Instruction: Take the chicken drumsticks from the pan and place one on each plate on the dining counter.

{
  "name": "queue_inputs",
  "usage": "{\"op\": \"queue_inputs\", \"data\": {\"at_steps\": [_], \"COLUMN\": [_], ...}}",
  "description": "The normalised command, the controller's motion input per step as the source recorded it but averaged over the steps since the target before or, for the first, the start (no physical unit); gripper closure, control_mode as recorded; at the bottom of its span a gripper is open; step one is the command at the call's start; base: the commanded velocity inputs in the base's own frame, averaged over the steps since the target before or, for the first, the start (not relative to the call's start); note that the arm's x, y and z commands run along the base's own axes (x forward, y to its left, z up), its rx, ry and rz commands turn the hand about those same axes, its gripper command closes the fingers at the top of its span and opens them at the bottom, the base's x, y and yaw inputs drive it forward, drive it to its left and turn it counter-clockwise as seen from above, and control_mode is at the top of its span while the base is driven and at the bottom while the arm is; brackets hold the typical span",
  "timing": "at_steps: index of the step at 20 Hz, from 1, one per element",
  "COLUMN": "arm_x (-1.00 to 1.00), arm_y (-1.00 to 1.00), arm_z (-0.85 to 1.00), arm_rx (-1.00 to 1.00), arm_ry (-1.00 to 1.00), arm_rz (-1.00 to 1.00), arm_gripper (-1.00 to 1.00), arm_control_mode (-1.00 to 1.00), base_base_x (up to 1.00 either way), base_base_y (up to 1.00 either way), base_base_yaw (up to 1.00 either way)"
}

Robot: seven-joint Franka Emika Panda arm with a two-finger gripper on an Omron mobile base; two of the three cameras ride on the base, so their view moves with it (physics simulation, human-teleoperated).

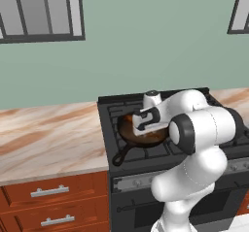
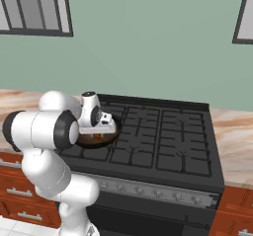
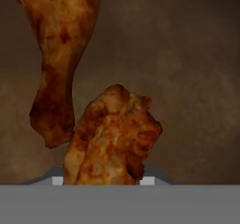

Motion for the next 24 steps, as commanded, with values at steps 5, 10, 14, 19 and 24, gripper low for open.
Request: {"op": "queue_inputs", "data": {"at_steps": [5, 10, 14, 19, 24], "arm_x": [0.00, -0.07, -0.44, -0.88, -1.00], "arm_y": [0.01, -0.01, 0.00, 0.00, -0.03], "arm_z": [0.60, 1.00, 1.00, 0.96, 0.12], "arm_rx": [0.04, 0.10, 0.08, 0.02, -0.02], "arm_ry": [0.00, 0.00, 0.00, 0.00, 0.00], "arm_rz": [-0.20, -0.07, 0.00, -0.03, -0.10], "arm_gripper": [1.00, 1.00, 1.00, 1.00, 1.00], "arm_control_mode": [-1.00, -1.00, -1.00, -1.00, -1.00], "base_base_x": [0.00, 0.00, 0.00, 0.00, 0.00], "base_base_y": [0.00, 0.00, 0.00, 0.00, 0.00], "base_base_yaw": [0.00, 0.00, 0.00, 0.00, 0.00]}}
